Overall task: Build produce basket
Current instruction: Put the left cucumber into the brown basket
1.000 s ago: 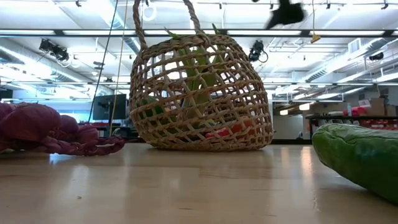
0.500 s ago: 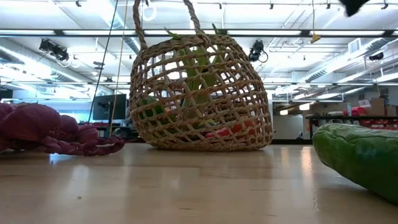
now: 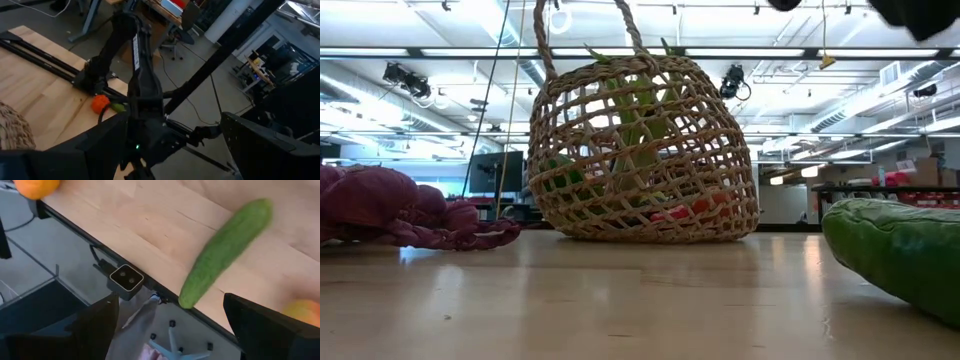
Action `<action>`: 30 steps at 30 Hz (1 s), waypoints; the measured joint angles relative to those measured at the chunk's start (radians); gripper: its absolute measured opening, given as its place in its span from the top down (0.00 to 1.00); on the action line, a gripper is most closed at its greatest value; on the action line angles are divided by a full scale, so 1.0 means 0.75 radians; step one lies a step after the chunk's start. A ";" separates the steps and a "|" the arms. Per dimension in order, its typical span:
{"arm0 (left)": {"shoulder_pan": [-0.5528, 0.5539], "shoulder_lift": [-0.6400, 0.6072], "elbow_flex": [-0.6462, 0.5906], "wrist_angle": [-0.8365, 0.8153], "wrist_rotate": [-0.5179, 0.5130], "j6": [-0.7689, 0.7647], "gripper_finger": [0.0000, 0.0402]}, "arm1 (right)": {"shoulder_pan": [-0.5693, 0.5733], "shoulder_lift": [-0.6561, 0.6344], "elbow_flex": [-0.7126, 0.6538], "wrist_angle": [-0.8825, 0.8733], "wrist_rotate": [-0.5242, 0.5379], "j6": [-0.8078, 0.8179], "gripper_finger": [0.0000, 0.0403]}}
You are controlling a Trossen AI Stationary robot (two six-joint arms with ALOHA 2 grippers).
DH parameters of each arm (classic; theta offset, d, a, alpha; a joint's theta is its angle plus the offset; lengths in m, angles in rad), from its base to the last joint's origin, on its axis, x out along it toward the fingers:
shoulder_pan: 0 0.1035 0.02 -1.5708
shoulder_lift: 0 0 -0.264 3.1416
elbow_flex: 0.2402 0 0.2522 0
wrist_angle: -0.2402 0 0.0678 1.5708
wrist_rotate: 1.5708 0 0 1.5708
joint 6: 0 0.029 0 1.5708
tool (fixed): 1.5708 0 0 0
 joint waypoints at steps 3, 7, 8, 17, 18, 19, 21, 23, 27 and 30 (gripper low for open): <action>-0.007 0.000 0.000 0.002 -0.045 -0.033 0.19 | -0.001 0.047 0.000 0.037 -0.009 -0.039 0.10; -0.008 0.000 0.000 0.002 -0.074 -0.075 0.19 | 0.000 0.097 0.000 0.058 -0.005 -0.059 0.10; -0.013 0.000 0.000 0.001 -0.074 -0.082 0.19 | 0.000 0.108 0.000 0.060 0.003 -0.061 0.10; -0.034 0.010 0.000 -0.067 -0.075 -0.109 0.19 | 0.081 0.156 0.001 0.121 0.103 -0.013 0.10; -0.034 0.011 0.000 -0.073 -0.075 -0.116 0.19 | 0.090 0.163 0.000 0.118 0.115 -0.012 0.10; -0.035 0.014 0.001 -0.072 -0.075 -0.132 0.19 | 0.097 0.170 0.000 0.139 0.128 -0.007 0.10; -0.039 0.020 0.000 -0.079 -0.073 -0.150 0.19 | 0.113 0.178 0.000 0.162 0.167 0.012 0.10; -0.047 0.020 -0.001 -0.082 -0.074 -0.173 0.19 | 0.124 0.188 -0.001 0.214 0.209 0.023 0.10; -0.053 0.028 0.001 -0.083 -0.074 -0.182 0.19 | 0.139 0.213 0.000 0.298 0.271 0.008 0.10; -0.065 0.032 -0.001 -0.090 -0.074 -0.202 0.19 | 0.146 0.231 -0.001 0.252 0.243 0.072 0.10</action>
